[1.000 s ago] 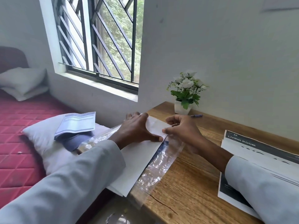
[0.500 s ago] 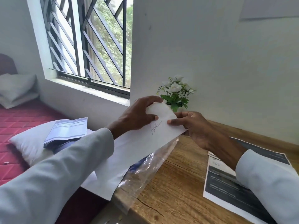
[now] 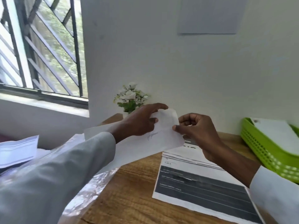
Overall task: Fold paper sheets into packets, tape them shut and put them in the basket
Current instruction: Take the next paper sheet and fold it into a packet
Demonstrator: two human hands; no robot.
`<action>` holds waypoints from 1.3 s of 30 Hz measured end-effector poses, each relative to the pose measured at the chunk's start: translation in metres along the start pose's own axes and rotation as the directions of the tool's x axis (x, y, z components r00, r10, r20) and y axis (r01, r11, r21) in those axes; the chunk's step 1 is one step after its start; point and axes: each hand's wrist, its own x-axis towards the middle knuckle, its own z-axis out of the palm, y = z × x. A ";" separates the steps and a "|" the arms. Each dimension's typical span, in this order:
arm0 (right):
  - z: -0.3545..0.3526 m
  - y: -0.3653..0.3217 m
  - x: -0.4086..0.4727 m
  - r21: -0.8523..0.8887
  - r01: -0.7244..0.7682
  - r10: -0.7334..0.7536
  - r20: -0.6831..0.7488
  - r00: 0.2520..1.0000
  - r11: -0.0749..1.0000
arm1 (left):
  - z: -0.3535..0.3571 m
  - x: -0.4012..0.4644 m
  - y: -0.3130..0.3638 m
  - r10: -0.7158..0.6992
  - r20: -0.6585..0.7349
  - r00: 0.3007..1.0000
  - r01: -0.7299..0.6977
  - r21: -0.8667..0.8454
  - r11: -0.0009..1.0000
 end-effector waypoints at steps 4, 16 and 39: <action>-0.030 0.013 -0.013 0.004 -0.012 0.012 -0.058 0.998 1.000 | 0.025 0.012 0.019 0.073 0.046 0.996 -0.073 0.002 0.997; -0.062 0.046 -0.042 0.021 -0.082 0.083 -0.019 0.996 0.996 | 0.072 0.027 0.047 0.221 0.091 0.971 -0.226 0.040 0.973; -0.077 0.044 -0.026 0.475 -0.345 0.272 0.218 0.937 0.809 | 0.067 -0.009 0.008 0.411 0.111 0.905 -0.410 0.482 0.774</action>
